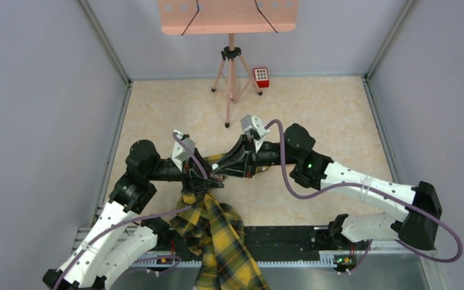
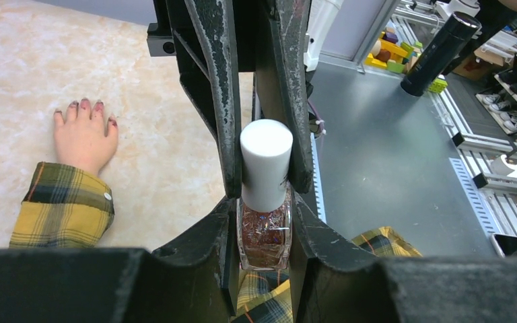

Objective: Paint the nails
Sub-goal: Unscrew the nail polish bottle.

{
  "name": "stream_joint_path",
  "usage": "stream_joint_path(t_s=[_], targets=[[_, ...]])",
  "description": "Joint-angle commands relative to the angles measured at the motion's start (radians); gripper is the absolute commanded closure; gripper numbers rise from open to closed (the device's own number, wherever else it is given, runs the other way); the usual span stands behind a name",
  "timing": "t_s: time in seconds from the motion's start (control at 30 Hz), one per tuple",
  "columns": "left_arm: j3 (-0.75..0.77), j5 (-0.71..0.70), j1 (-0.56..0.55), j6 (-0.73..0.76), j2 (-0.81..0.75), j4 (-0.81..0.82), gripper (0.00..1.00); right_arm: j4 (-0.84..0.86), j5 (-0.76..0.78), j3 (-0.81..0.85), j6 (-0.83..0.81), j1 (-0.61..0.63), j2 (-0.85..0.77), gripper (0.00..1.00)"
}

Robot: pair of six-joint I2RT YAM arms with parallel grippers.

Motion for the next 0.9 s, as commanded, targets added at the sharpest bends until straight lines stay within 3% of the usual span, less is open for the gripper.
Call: stream_joint_path(t_s=[0.0,0.1,0.2,0.33,0.43,0.6,0.87], targets=[[0.002,0.016,0.004,-0.011,0.002,0.060,1.00,0.047,-0.079,-0.020,-0.010,-0.014,-0.032,1.00],[0.003,-0.004,0.004,0.000,0.002,0.048,1.00,0.035,-0.036,-0.021,-0.008,-0.018,-0.037,1.00],[0.008,-0.038,0.003,0.025,0.004,0.022,1.00,0.016,0.018,-0.021,-0.005,-0.028,-0.048,0.79],[0.010,-0.078,0.003,0.047,0.016,-0.004,1.00,0.002,0.092,-0.035,0.003,-0.046,-0.068,0.43],[0.011,-0.088,0.003,0.054,0.028,-0.011,1.00,0.005,0.163,-0.056,0.014,-0.066,-0.090,0.28],[0.016,-0.216,0.003,0.085,0.014,-0.051,1.00,0.035,0.305,-0.107,0.051,-0.094,-0.162,0.20],[0.022,-0.383,0.004,0.113,0.024,-0.094,1.00,0.062,0.478,-0.154,0.109,-0.095,-0.231,0.20]])
